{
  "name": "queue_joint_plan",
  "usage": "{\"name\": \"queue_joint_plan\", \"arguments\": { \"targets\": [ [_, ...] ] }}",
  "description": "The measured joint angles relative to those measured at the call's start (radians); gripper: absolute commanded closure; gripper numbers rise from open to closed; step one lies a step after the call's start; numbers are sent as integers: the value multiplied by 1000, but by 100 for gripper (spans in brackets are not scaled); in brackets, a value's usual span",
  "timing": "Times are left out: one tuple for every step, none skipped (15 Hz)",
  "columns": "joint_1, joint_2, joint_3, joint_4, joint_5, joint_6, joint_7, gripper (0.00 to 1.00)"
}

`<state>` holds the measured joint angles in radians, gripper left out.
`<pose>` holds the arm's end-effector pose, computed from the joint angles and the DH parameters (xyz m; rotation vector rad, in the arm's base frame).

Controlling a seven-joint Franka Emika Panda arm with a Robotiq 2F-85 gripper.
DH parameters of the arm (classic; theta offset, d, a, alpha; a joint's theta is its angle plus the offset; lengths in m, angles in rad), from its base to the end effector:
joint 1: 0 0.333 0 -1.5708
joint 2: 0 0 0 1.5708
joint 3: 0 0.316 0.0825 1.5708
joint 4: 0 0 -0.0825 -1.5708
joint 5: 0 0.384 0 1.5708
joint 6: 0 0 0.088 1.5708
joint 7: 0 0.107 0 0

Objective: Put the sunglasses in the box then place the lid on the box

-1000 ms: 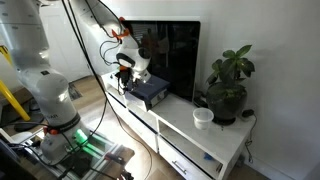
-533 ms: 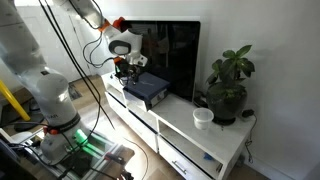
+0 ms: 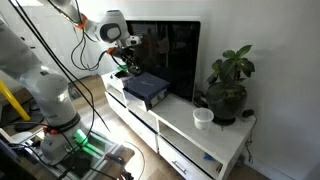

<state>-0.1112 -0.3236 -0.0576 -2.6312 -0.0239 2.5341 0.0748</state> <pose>0.4214 -0.0711 0.3772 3.0941 -0.3490 0.3534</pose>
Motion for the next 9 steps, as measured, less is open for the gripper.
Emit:
{"name": "queue_joint_plan", "arguments": {
  "targets": [
    [0, -16, 6, -4, -5, 1, 7, 0],
    [1, -18, 5, -5, -4, 1, 7, 0],
    [0, -14, 3, -6, -4, 1, 6, 0],
    [0, -8, 2, -5, -4, 1, 6, 0],
    [0, -3, 1, -5, -4, 1, 6, 0],
    [0, -1, 1, -5, -4, 1, 6, 0],
    [0, 0, 1, -5, -4, 1, 6, 0],
    [0, 0, 1, -5, -4, 1, 6, 0],
    [0, 0, 1, -5, -4, 1, 6, 0]
  ]
}}
